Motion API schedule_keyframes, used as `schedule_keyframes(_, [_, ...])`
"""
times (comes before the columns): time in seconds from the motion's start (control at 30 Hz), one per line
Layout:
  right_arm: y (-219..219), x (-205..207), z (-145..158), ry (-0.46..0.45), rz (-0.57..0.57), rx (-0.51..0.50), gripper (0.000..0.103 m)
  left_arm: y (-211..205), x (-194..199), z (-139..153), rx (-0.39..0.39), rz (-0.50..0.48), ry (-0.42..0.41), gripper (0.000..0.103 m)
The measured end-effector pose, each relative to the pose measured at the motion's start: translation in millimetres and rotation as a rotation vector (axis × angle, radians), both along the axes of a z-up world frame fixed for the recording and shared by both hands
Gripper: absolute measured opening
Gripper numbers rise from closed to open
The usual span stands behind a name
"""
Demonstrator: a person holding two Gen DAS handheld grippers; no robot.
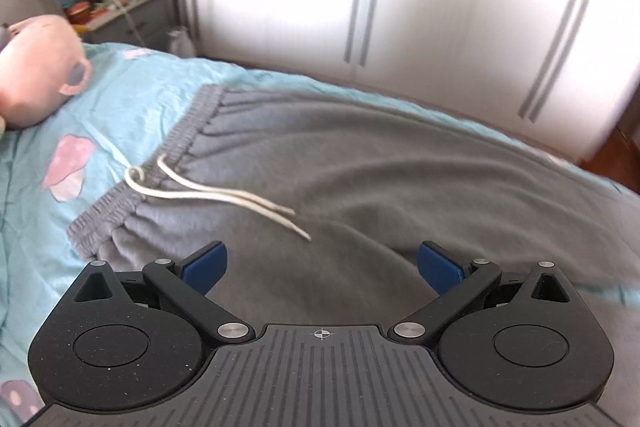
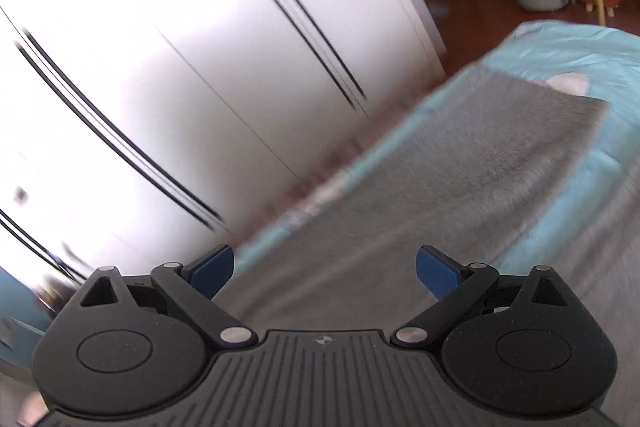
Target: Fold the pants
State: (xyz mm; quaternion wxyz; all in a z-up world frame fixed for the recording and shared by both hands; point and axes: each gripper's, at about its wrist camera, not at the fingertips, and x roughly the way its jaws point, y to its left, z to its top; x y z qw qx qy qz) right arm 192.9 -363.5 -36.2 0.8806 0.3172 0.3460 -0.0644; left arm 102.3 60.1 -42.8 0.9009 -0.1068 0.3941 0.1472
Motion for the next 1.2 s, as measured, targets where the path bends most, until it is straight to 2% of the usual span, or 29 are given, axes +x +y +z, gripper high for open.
schedule_keyframes(0.07, [-12.0,37.5,-17.7,0.066,-0.011,-0.002,0.098,5.4,9.7,-11.4,-0.001,0.029,-0.018,0.103])
schedule_keyframes(0.17, [-28.7,92.8,-50.1,0.154,-0.055,0.048,0.098,11.6,26.0,-34.3,-0.039,0.061,-0.014,0.103])
schedule_keyframes(0.23, [-35.0,124.8,-64.8,0.198,-0.068,0.029,0.097,12.8,29.0,-49.5,-0.044,0.077,-0.048,0.103])
schedule_keyframes(0.33, [-38.1,170.4,-89.7,0.257,-0.090,-0.035,0.081,12.6,28.6,-76.4,-0.029,0.098,-0.107,0.103])
schedule_keyframes(0.37, [-38.8,182.9,-95.6,0.268,-0.095,-0.040,0.069,12.4,29.6,-84.6,-0.032,0.104,-0.104,0.103])
schedule_keyframes(0.43, [-42.5,205.9,-103.9,0.312,-0.127,-0.057,0.058,15.1,36.0,-96.5,-0.059,0.102,-0.068,0.103])
schedule_keyframes(0.5, [-53.1,217.2,-110.1,0.329,-0.196,-0.062,0.057,18.5,41.8,-103.1,-0.077,0.108,-0.046,0.103])
schedule_keyframes(0.57, [-60.8,225.2,-116.6,0.342,-0.255,-0.044,0.060,18.1,42.0,-104.0,-0.069,0.098,-0.072,0.103])
schedule_keyframes(0.6, [-64.5,228.9,-121.4,0.343,-0.280,-0.018,0.069,16.5,41.5,-103.6,-0.058,0.095,-0.087,0.103])
schedule_keyframes(0.67, [-65.6,235.2,-127.2,0.351,-0.311,-0.005,0.078,13.9,42.3,-104.6,-0.054,0.077,-0.094,0.103])
schedule_keyframes(0.7, [-63.6,239.1,-128.7,0.357,-0.315,-0.016,0.084,11.9,44.8,-106.6,-0.060,0.065,-0.088,0.103])
schedule_keyframes(0.8, [-50.3,255.1,-134.9,0.417,-0.301,-0.111,0.086,7.9,48.0,-112.5,-0.083,0.031,-0.062,0.103])
schedule_keyframes(0.83, [-43.1,258.2,-136.0,0.437,-0.289,-0.164,0.082,6.8,48.1,-113.1,-0.081,0.022,-0.059,0.103])
schedule_keyframes(0.87, [-37.4,259.7,-137.4,0.446,-0.281,-0.214,0.066,6.4,48.2,-113.0,-0.076,0.014,-0.059,0.103])
schedule_keyframes(0.9, [-31.3,258.9,-139.0,0.456,-0.284,-0.278,0.044,7.0,48.7,-112.4,-0.076,0.005,-0.059,0.103])
schedule_keyframes(0.93, [-28.6,253.3,-139.0,0.450,-0.298,-0.326,0.036,8.5,49.2,-111.1,-0.072,0.000,-0.057,0.103])
schedule_keyframes(0.97, [-32.0,247.4,-137.2,0.422,-0.313,-0.309,0.020,11.1,50.1,-109.3,-0.067,0.007,-0.054,0.103])
schedule_keyframes(1.0, [-41.3,236.9,-134.3,0.379,-0.315,-0.241,0.006,15.2,51.2,-107.0,-0.075,0.014,-0.057,0.103])
schedule_keyframes(1.07, [-64.1,212.5,-130.9,0.290,-0.310,-0.061,0.005,30.7,55.9,-99.2,-0.158,0.024,-0.076,0.103])
schedule_keyframes(1.13, [-87.0,174.5,-126.2,0.181,-0.302,0.093,0.004,48.9,61.3,-90.3,-0.279,0.024,-0.121,0.103])
schedule_keyframes(1.2, [-98.3,135.2,-122.6,0.103,-0.276,0.156,0.004,60.6,75.7,-81.1,-0.349,-0.027,-0.163,0.103])
